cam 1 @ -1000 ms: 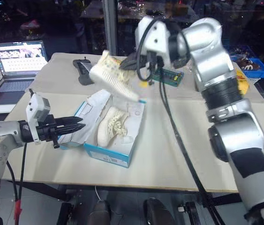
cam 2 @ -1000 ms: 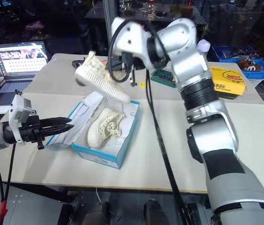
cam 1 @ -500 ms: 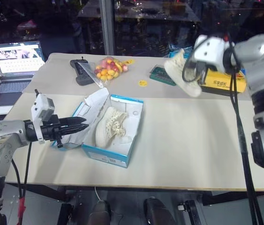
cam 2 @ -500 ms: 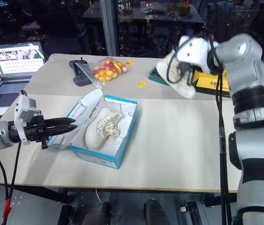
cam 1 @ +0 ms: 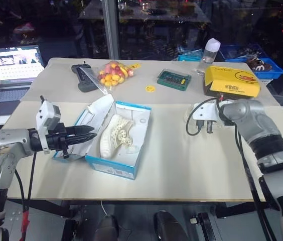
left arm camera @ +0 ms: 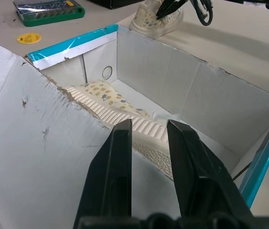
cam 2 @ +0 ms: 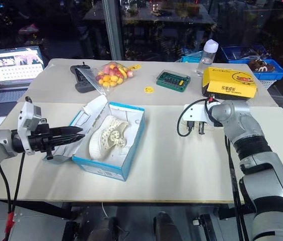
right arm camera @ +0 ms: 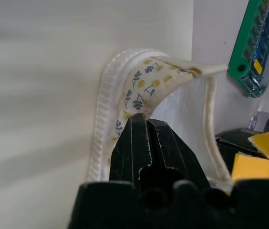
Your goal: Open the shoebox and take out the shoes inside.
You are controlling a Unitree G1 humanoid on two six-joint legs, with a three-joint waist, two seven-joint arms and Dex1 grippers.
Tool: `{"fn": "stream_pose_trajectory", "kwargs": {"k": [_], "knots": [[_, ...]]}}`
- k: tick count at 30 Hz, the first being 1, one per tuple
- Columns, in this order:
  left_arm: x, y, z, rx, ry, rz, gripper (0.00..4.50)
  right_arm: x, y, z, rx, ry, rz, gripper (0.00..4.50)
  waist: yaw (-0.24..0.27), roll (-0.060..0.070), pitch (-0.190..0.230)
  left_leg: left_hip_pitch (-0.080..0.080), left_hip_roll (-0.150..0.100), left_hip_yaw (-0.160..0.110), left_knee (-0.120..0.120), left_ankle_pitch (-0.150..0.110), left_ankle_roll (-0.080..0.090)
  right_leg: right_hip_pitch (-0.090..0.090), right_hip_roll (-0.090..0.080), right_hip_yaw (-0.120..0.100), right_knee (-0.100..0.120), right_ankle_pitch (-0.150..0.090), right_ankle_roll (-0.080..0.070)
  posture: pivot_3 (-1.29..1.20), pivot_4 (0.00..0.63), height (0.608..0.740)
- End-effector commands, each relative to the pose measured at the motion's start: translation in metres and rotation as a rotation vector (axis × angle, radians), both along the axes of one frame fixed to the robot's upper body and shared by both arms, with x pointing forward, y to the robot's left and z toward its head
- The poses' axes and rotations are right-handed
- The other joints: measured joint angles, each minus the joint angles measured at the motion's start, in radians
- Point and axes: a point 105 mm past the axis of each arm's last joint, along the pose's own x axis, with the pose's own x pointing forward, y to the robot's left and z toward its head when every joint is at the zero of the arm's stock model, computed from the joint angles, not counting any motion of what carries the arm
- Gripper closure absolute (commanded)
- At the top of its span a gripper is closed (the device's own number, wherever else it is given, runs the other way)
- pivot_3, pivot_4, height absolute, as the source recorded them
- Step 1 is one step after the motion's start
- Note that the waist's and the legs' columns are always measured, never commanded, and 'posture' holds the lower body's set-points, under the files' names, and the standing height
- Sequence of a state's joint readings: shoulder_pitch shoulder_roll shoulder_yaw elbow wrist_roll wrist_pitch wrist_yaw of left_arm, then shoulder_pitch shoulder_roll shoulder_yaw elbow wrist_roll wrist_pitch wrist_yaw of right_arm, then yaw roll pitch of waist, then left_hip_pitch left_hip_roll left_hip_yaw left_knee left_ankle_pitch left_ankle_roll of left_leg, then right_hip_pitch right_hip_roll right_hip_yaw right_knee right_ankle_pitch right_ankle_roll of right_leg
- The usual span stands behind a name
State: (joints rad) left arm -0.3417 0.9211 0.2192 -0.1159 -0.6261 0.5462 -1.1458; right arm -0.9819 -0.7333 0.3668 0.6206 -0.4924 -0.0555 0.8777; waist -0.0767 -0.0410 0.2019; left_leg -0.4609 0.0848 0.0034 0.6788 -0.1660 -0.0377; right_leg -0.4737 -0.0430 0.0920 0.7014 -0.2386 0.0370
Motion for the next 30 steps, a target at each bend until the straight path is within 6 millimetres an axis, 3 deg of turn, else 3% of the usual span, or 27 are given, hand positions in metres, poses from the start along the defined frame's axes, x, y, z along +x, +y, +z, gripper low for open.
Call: {"fn": "stream_pose_trajectory", "kwargs": {"k": [1, 5, 10, 12, 15, 19, 23, 26, 30], "knots": [[-0.001, -0.002, 0.011, -0.001, -0.053, -0.005, 3.29, -0.004, 0.022, 0.031, 0.130, -0.052, 0.046, 3.67, -0.002, 0.000, 0.000, 0.000, 0.000, 0.000, 0.000, 0.000, 0.000, 0.000, 0.000, 0.000, 0.000, 0.000, 0.000, 0.00, 0.150, 0.673], [-0.001, -0.002, 0.011, -0.003, -0.053, -0.004, 3.29, -0.009, 0.022, 0.054, 0.148, -0.092, 0.059, 2.31, 0.004, 0.000, 0.000, 0.000, 0.000, 0.000, 0.000, 0.000, 0.000, 0.000, 0.000, 0.000, 0.000, 0.001, 0.002, 0.00, 0.150, 0.673], [-0.001, -0.002, 0.011, -0.004, -0.055, -0.002, 3.29, -0.021, 0.024, 0.089, 0.179, -0.125, 0.099, 2.31, 0.010, 0.000, 0.000, -0.001, 0.000, 0.000, 0.000, 0.000, 0.000, 0.000, 0.000, 0.000, 0.000, 0.000, 0.002, 0.00, 0.150, 0.673], [-0.001, -0.002, 0.010, -0.005, -0.056, 0.000, 3.29, -0.033, 0.042, 0.110, 0.260, -0.131, 0.173, 2.31, 0.009, 0.000, 0.000, -0.001, 0.000, 0.000, 0.000, 0.000, 0.000, 0.000, 0.000, 0.000, 0.000, -0.001, 0.001, 0.00, 0.150, 0.673], [-0.001, -0.002, 0.010, -0.007, -0.055, 0.001, 3.29, -0.067, 0.112, 0.129, 0.467, -0.047, 0.428, 2.31, -0.001, 0.000, 0.000, -0.001, 0.000, 0.000, 0.000, 0.000, 0.000, 0.000, 0.000, 0.000, 0.000, 0.000, 0.001, 0.00, 0.150, 0.673], [0.000, -0.003, 0.010, -0.010, -0.056, 0.002, 3.29, -0.090, 0.167, 0.108, 0.617, 0.127, 0.552, 2.31, -0.017, 0.000, 0.000, 0.002, 0.001, -0.002, -0.002, 0.000, 0.000, 0.000, 0.002, -0.001, 0.003, 0.002, 0.004, 0.00, 0.150, 0.673], [0.000, -0.003, 0.010, -0.011, -0.058, 0.004, 3.29, -0.087, 0.185, 0.081, 0.693, 0.239, 0.503, 2.31, 0.006, -0.001, 0.000, 0.001, 0.001, -0.003, 0.000, 0.000, 0.000, 0.002, 0.002, -0.002, 0.002, 0.001, 0.004, 0.00, 0.150, 0.673], [-0.001, -0.001, 0.010, -0.011, -0.060, 0.011, 3.29, -0.084, 0.187, 0.062, 0.761, 0.341, 0.427, 1.69, 0.018, -0.001, 0.000, -0.001, 0.000, -0.002, 0.001, 0.000, 0.000, 0.002, 0.001, -0.002, 0.000, 0.000, 0.001, 0.00, 0.150, 0.673], [-0.002, 0.002, 0.010, -0.008, -0.058, 0.019, 3.29, -0.096, 0.191, 0.048, 0.767, 0.465, 0.440, 0.28, 0.025, -0.001, 0.000, -0.001, 0.001, -0.002, 0.000, 0.000, 0.000, 0.001, 0.001, -0.002, 0.000, 0.000, 0.001, 0.00, 0.150, 0.673]]}}
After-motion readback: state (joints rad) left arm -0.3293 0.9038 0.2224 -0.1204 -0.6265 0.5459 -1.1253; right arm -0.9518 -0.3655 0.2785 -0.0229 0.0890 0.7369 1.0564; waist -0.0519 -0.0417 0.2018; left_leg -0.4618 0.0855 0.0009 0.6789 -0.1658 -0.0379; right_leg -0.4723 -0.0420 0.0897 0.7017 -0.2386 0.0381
